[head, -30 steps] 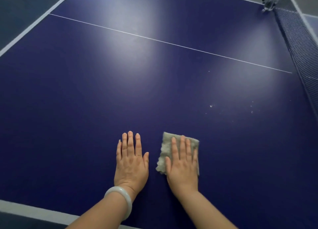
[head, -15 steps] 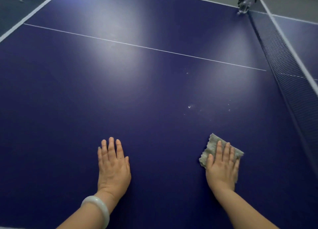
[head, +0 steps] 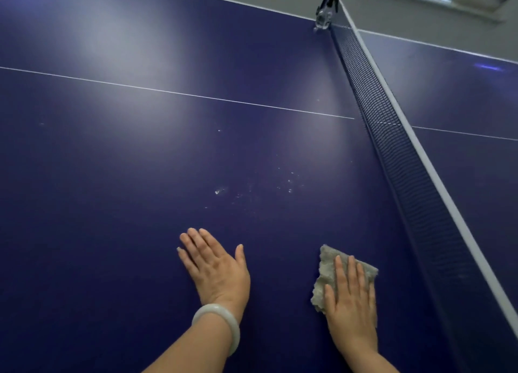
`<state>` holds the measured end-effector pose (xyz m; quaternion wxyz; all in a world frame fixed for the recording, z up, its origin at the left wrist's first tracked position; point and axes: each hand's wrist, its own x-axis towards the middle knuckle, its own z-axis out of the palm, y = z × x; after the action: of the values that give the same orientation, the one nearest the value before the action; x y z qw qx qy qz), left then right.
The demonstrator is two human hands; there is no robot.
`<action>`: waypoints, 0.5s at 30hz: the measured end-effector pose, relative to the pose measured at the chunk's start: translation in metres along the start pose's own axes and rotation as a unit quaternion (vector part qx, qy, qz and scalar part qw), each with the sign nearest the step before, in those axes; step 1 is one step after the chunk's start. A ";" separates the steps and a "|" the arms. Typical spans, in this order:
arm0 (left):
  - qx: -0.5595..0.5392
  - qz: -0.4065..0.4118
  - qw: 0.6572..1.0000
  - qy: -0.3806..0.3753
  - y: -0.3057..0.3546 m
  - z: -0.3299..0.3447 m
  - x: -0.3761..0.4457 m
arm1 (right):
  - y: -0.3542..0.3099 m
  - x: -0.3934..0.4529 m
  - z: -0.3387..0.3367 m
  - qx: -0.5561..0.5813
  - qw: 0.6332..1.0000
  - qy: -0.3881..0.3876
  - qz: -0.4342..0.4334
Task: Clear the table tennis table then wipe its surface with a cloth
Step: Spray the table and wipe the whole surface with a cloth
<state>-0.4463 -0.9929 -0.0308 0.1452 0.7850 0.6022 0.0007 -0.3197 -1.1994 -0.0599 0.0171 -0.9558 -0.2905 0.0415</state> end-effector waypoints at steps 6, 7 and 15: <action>0.046 -0.021 0.998 0.026 0.001 0.018 0.002 | 0.007 0.094 -0.026 0.025 0.977 -0.036 0.210; 0.056 -0.026 0.998 0.029 0.001 0.018 0.002 | -0.007 0.104 -0.027 0.036 0.977 -0.046 0.206; 0.039 -0.048 0.996 0.063 0.004 0.015 0.002 | 0.024 0.089 -0.019 0.028 0.985 -0.051 -0.161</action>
<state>-0.4396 -0.9951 -0.0449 0.0759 0.7584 0.6470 0.0198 -0.2306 -1.1699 -0.0483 0.0357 -0.8924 -0.4395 0.0954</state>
